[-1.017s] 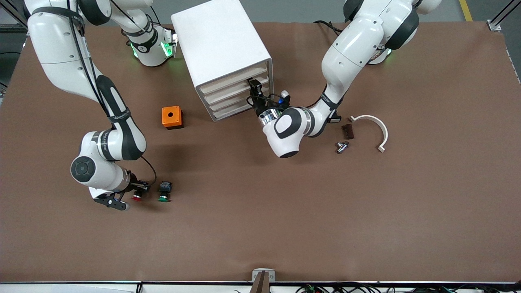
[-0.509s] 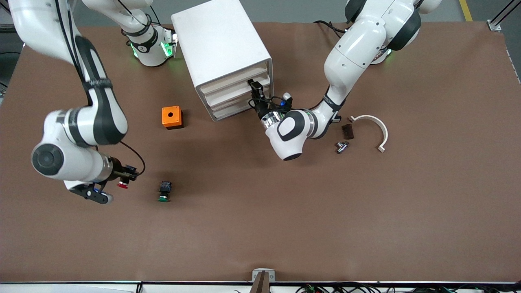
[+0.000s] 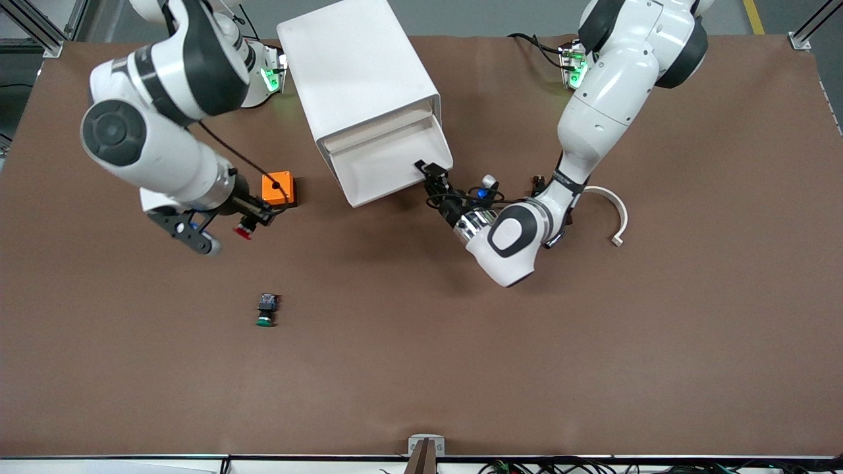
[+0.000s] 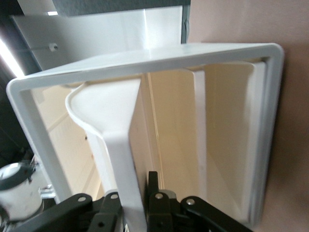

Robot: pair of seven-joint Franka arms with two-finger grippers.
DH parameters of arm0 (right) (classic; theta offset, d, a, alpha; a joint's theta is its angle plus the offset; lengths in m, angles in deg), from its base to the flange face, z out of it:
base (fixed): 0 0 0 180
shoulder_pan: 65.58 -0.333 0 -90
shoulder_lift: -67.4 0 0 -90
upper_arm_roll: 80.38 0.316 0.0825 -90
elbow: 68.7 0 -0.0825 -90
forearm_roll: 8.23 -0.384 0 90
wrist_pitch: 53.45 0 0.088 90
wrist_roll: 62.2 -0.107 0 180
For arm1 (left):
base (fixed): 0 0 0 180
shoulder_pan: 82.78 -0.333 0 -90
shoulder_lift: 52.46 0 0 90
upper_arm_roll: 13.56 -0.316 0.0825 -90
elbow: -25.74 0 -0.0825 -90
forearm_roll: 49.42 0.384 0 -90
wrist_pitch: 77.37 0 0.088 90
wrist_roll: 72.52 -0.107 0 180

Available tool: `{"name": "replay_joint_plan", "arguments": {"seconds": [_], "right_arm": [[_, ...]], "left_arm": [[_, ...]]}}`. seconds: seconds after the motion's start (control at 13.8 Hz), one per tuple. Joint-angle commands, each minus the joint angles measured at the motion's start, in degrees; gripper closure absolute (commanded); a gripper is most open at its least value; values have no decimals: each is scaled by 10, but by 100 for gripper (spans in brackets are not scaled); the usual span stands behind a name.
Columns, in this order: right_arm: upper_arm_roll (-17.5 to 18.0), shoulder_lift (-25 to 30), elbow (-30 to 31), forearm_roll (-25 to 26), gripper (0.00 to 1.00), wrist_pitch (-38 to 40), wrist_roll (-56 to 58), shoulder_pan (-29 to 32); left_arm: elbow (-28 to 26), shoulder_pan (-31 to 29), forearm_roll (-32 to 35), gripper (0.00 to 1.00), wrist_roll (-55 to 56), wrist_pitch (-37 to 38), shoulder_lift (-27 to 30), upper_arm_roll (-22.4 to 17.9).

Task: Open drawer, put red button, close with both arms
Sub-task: 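Pull the drawer open with the left gripper while the right gripper carries the button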

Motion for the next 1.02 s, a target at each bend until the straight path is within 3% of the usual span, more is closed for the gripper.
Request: {"name": "replay_joint_plan", "arguments": {"seconds": [0.0, 0.15, 0.22, 0.36, 0.65, 0.94], "right_arm": [[-6, 13, 19, -6, 100, -15, -107, -70], [-6, 11, 33, -6, 100, -43, -172, -113], [-6, 12, 46, -5, 100, -66, -198, -130], [-6, 10, 72, -5, 100, -110, -252, -165], [-7, 8, 125, -3, 100, -196, -338, -224], [-6, -17, 138, -3, 100, -254, -400, -259]], "left_arm": [[9, -20, -19, 86, 4, -3, -3, 3], [12, -24, -19, 82, 0, -3, -3, 3], [11, -24, -18, 71, -3, -3, -3, 3], [11, -24, -16, 34, -16, -5, -3, 3], [13, -26, -9, 1, -136, -25, 7, 2], [46, -36, 6, 1, -241, -42, 15, 2]]}}
